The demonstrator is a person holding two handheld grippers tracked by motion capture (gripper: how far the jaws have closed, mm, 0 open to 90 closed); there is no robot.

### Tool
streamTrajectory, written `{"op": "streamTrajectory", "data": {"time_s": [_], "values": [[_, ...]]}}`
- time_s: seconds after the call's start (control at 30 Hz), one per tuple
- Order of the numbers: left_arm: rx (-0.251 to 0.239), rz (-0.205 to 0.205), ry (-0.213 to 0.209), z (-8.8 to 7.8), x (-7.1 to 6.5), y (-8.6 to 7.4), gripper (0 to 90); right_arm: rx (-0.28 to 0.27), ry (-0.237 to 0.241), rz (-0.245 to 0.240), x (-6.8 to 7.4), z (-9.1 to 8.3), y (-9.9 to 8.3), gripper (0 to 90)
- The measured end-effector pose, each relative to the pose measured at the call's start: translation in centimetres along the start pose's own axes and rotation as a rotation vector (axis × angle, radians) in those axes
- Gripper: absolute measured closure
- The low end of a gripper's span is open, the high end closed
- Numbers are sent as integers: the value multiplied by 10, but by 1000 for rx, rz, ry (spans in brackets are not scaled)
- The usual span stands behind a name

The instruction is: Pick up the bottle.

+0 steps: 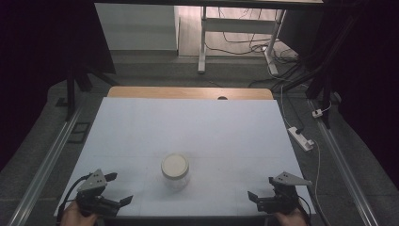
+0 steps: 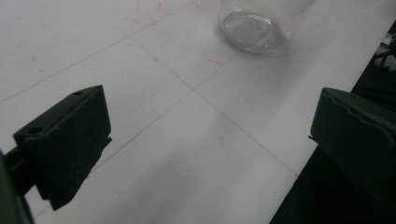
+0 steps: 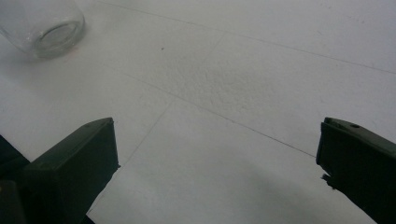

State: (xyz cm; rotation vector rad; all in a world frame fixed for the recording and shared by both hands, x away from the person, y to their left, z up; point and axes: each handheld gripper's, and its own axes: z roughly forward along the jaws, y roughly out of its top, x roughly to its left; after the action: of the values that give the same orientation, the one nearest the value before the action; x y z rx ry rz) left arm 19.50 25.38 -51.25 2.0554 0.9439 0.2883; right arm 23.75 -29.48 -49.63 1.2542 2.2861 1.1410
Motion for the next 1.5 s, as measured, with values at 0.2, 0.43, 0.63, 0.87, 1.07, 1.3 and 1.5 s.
{"op": "streamTrajectory", "data": {"time_s": [0.2,0.43,0.63,0.87,1.07,1.3,1.5], "values": [[15,13,2,12,0,9,0,1,-3,-6,0,0,0,0],[17,29,-23,30,-3,25,0,2,-1,-7,1,0,0,0],[27,61,-41,41,-7,40,0,7,1,-7,1,1,0,0],[12,55,-92,53,-10,57,0,9,3,-10,1,1,0,0],[20,73,-114,61,-17,68,0,9,6,-15,1,1,0,0],[-12,54,-171,78,-22,76,0,9,11,-19,1,1,0,0],[-9,95,-187,91,-27,82,0,10,16,-22,2,1,0,0]]}}
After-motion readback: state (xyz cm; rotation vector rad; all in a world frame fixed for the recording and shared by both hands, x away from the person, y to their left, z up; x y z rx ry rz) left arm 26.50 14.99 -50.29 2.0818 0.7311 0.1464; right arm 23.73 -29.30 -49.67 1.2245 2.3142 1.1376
